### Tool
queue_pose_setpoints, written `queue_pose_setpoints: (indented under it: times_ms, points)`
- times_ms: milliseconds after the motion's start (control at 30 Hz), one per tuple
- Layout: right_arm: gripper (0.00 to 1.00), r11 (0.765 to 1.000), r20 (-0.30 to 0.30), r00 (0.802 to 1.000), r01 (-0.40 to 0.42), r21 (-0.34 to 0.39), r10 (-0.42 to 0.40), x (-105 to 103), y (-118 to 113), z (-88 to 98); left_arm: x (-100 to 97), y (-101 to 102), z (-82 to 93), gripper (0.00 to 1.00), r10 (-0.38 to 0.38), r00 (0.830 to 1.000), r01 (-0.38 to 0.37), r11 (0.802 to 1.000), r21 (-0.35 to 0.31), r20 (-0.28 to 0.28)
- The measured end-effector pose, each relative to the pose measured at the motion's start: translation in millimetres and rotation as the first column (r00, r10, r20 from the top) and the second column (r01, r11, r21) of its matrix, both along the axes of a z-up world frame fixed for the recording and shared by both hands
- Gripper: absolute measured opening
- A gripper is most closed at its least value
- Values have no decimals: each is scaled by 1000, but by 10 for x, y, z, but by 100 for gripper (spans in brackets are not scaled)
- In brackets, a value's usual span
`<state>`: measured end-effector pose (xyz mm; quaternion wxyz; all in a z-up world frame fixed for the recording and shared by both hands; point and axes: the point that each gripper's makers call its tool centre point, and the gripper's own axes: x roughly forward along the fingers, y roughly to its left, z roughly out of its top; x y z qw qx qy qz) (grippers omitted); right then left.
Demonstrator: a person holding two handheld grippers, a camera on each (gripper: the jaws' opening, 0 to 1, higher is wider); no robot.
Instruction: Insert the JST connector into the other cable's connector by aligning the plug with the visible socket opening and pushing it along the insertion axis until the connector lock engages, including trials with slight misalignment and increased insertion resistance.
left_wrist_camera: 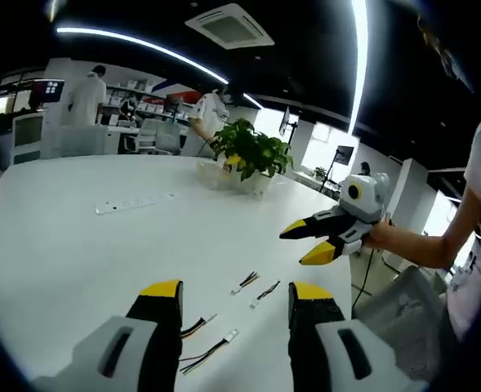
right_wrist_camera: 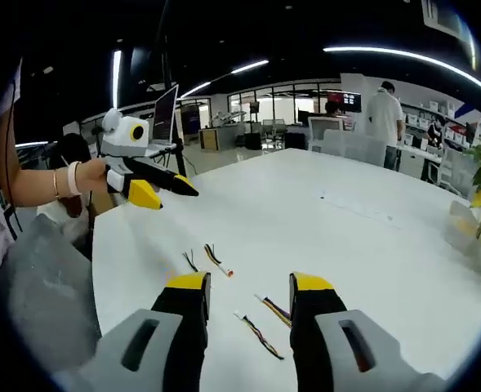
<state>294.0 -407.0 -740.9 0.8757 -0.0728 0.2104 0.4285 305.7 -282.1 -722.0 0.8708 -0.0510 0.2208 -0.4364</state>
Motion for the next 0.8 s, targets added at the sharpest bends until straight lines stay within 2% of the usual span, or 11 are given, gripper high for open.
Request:
queue_pose_setpoints:
  times_ms: [267, 367, 467, 600, 700, 800]
  points:
    - [35, 999, 6, 999, -48, 13, 48, 53, 72, -57, 81, -34, -132, 48, -36, 999, 35, 999, 40, 8]
    - [34, 998, 1, 998, -66, -8, 66, 82, 65, -131, 104, -53, -190, 46, -52, 999, 51, 997, 57, 15]
    - [34, 995, -28, 997, -78, -58, 77, 75, 29, -253, 114, -85, -232, 40, -81, 996, 79, 994, 74, 31]
    - [31, 994, -17, 996, -93, -61, 92, 101, 35, -332, 139, -96, -286, 40, -87, 996, 86, 994, 63, 8]
    - [30, 994, -15, 995, -100, -55, 99, 138, 39, -360, 142, -107, -311, 38, -97, 995, 94, 993, 71, 32]
    - [28, 993, -13, 994, -108, -52, 108, 182, 33, -393, 140, -138, -330, 35, -101, 995, 101, 994, 36, 24]
